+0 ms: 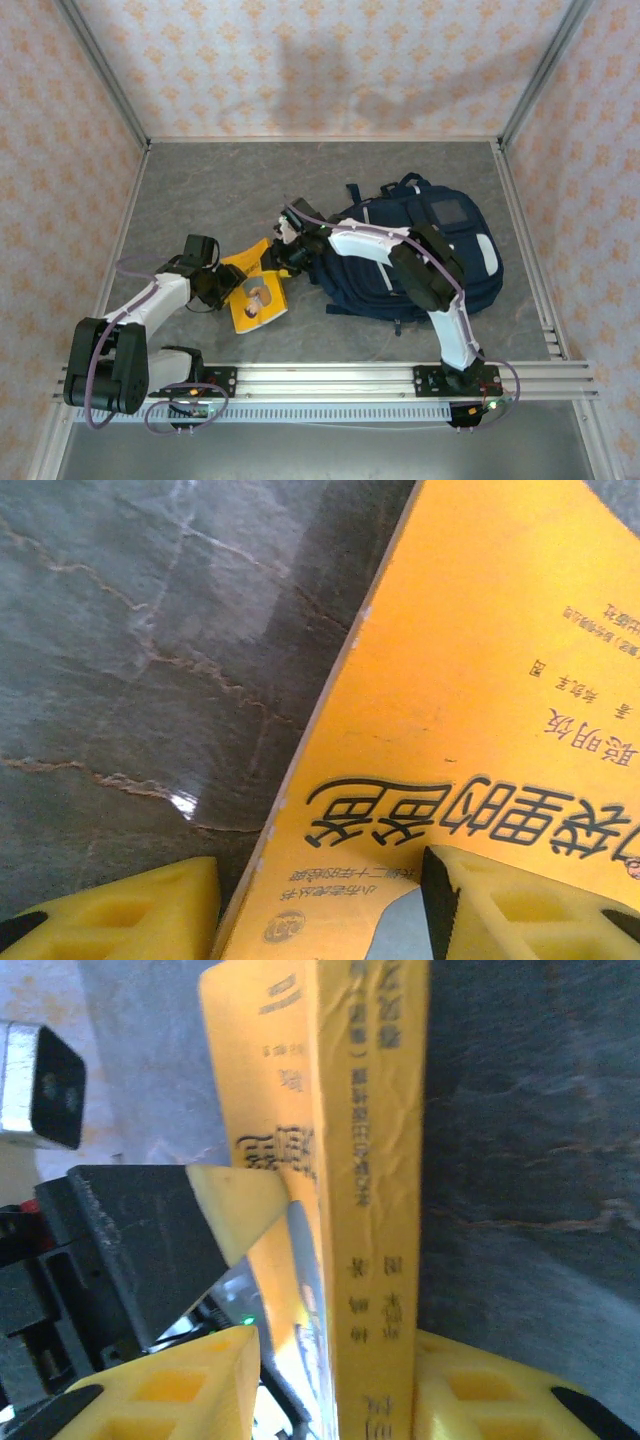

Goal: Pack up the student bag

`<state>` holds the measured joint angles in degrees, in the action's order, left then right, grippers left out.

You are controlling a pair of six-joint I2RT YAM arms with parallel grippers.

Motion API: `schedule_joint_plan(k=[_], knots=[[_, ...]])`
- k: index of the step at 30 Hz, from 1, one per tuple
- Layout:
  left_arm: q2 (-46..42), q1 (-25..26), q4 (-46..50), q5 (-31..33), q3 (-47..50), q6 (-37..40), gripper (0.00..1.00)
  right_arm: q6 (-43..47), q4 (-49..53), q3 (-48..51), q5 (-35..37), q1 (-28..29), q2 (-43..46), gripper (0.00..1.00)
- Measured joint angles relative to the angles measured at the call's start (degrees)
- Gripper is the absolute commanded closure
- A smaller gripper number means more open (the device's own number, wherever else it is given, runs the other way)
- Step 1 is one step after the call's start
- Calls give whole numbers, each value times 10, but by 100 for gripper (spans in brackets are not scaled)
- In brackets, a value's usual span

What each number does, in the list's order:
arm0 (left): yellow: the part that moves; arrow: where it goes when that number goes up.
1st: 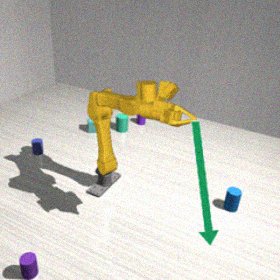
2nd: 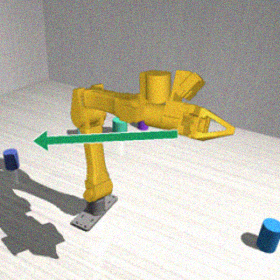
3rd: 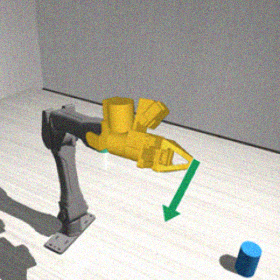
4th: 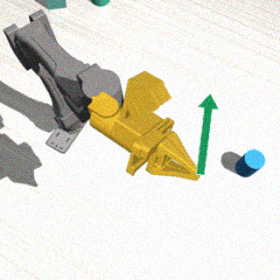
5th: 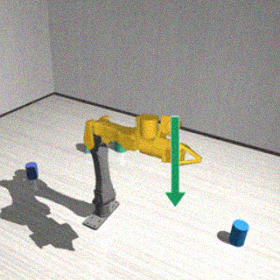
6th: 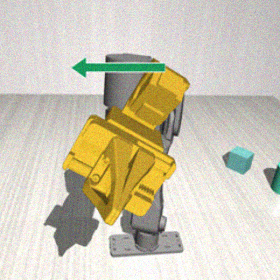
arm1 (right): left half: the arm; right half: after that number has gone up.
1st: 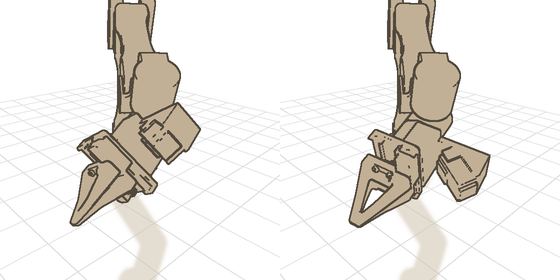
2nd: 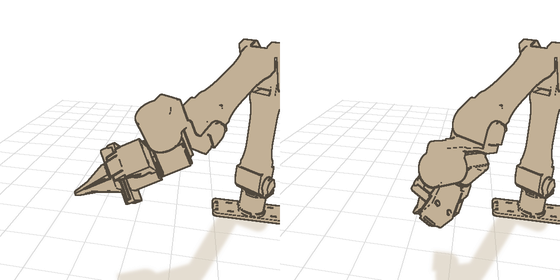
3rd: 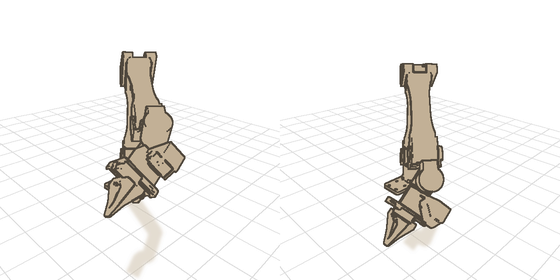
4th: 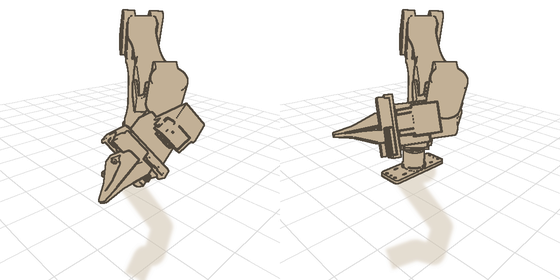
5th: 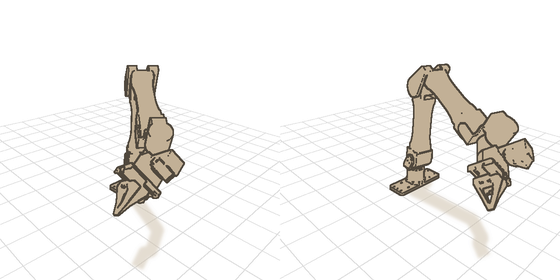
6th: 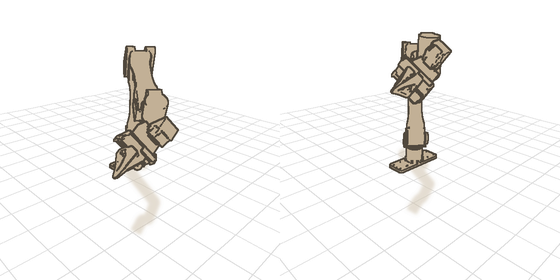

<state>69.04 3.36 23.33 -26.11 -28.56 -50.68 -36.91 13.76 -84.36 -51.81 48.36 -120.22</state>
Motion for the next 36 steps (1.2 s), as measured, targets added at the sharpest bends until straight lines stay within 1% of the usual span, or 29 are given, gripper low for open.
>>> schedule_joint_plan(k=[3,5,8,10,14,17,22,28,30,34,36], knots=[[-1,1,-8,-30,1,-3,45,-12,-20,0,-27,5,-20,62],[-2,2,-7,-42,2,-4,45,-14,-25,0,-34,8,-36,65],[-2,4,-3,-50,3,-3,45,-13,-25,-1,-37,9,-52,75],[-3,4,3,-50,2,-1,43,-7,-16,-1,-32,8,-54,85],[-16,3,26,-51,-12,3,32,-13,-19,7,-17,3,-35,100],[-42,3,37,-57,-32,-8,20,-30,-26,30,13,-10,5,100],[-68,11,40,-69,-92,-59,13,-79,-49,55,98,-40,81,100],[-78,69,45,-62,-171,-113,10,-138,-93,71,219,-47,153,100],[-82,80,52,-58,-201,-130,8,-151,-105,74,267,-47,178,100],[-94,97,61,-38,-260,-166,4,-197,-168,113,369,-52,250,100],[-96,109,59,-27,-285,-180,3,-231,-203,129,408,-58,277,100]])
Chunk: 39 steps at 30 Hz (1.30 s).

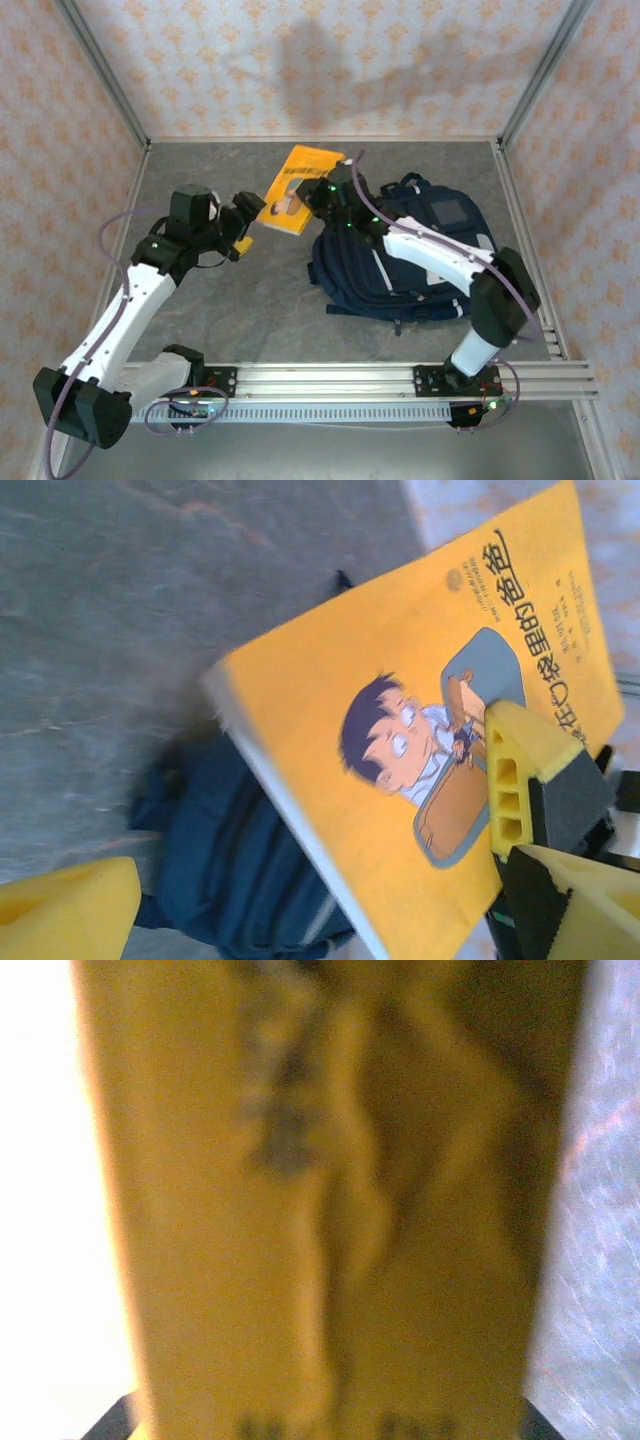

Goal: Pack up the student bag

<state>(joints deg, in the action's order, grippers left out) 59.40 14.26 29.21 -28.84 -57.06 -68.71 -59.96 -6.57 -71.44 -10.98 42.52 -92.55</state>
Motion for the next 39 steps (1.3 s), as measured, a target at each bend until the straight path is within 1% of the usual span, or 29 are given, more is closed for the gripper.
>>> schedule_joint_plan(k=[2,5,12,15,18,21,24,27,34,36,37,38,39], knots=[[0,13,-7,14,-17,-12,2,-34,-35,10,33,-6,16,100],[0,30,-42,40,-20,-38,3,-79,-76,15,68,-11,26,99],[19,56,-170,77,-13,-83,7,-153,-126,29,95,-7,45,97],[27,64,-212,86,-13,-92,11,-169,-137,40,104,-2,62,97],[34,69,-241,92,-13,-95,23,-184,-151,49,108,4,74,97],[49,78,-264,96,-13,-98,27,-190,-158,54,112,10,81,97],[76,88,-283,96,-14,-99,29,-191,-158,57,117,17,88,97],[97,98,-291,98,-28,-97,40,-191,-158,72,129,21,96,98],[120,126,-290,99,-75,-74,72,-194,-160,92,138,35,115,100],[124,131,-289,99,-82,-67,89,-195,-164,94,141,36,120,100],[124,131,-291,99,-83,-66,95,-196,-163,95,143,36,123,100],[125,134,-291,99,-86,-61,100,-197,-164,97,143,36,125,99],[125,135,-291,100,-86,-62,100,-196,-164,98,144,36,127,97]])
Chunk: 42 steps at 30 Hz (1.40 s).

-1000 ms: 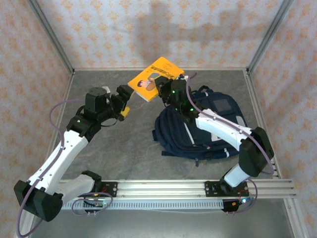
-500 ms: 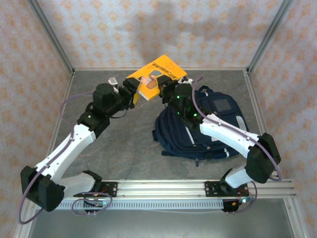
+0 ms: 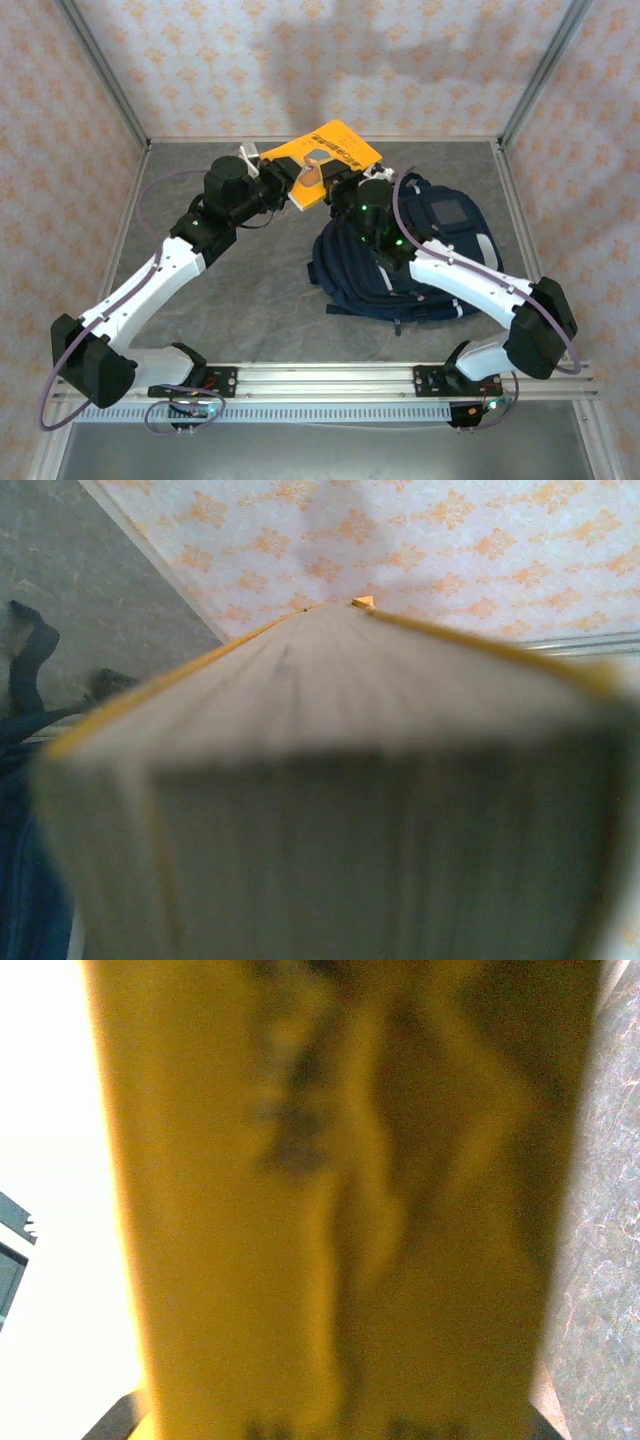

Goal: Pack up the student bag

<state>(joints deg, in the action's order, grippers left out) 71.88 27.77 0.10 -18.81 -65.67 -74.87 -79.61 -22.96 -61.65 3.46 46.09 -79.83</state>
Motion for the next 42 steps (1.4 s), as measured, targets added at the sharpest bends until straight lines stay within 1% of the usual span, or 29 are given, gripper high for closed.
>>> schedule_joint_plan(k=[4,6,8,12,16,19,25,28,32,33,37,39,42], knots=[[-3,4,8,10,0,4,100,3,7,4,-1,0,7,83],[-9,8,21,16,-2,11,100,11,17,5,-4,1,13,72],[-19,10,42,26,-4,24,100,26,31,10,-5,3,24,64],[-41,10,82,49,-5,46,100,64,48,35,-11,0,58,53],[-58,10,119,65,-6,68,100,126,85,44,-52,-8,77,49],[-73,10,168,85,-10,95,100,192,143,44,-74,-11,88,47],[-85,9,333,132,-45,169,100,333,310,39,-76,-27,156,46],[-87,6,388,134,-40,201,100,397,387,28,-82,-32,173,47],[-102,6,418,115,8,224,100,487,508,-17,-89,-33,139,52],[-106,6,427,110,21,227,100,516,538,-30,-88,-33,124,52],[-120,6,461,98,51,241,100,585,626,-62,-71,-33,78,45],[-131,6,474,98,55,245,100,612,668,-81,-57,-34,47,40],[-146,6,479,97,55,250,100,645,705,-109,-34,-34,-2,36]])
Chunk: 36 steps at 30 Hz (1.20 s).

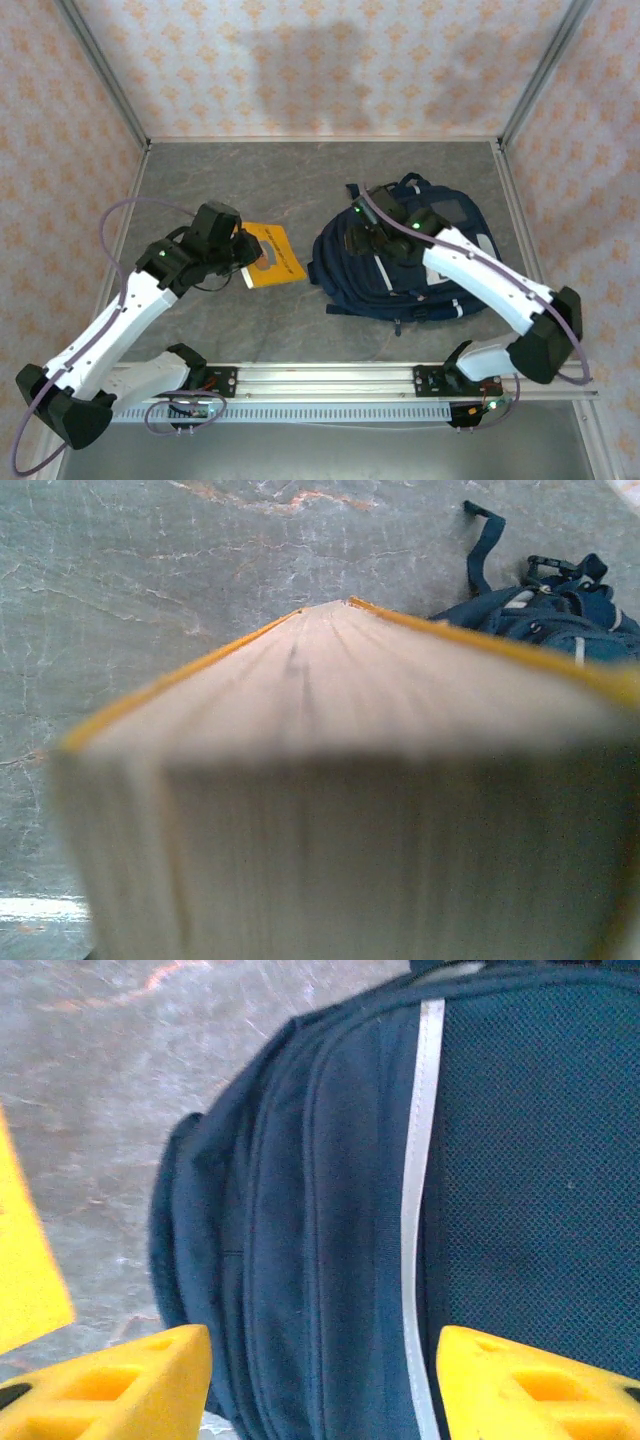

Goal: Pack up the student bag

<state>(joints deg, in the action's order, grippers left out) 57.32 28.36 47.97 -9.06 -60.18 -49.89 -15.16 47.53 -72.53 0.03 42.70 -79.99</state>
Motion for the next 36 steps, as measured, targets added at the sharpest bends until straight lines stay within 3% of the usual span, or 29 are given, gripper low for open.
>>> schedule_joint_plan(k=[4,12,15,20,23,36], knots=[[-3,0,0,-6,1,-1,100,33,23,-23,17,0,-61,31],[0,0,-3,-12,22,-10,100,80,41,-28,63,0,-137,34],[2,0,-6,-13,22,-10,100,85,37,-27,64,0,-148,42],[5,0,-7,-13,19,-4,100,88,29,-27,52,0,-167,84],[7,0,-7,-13,15,3,100,88,28,-27,41,0,-167,98],[10,-19,-16,-45,5,20,100,88,37,-28,-33,-45,-97,100]])
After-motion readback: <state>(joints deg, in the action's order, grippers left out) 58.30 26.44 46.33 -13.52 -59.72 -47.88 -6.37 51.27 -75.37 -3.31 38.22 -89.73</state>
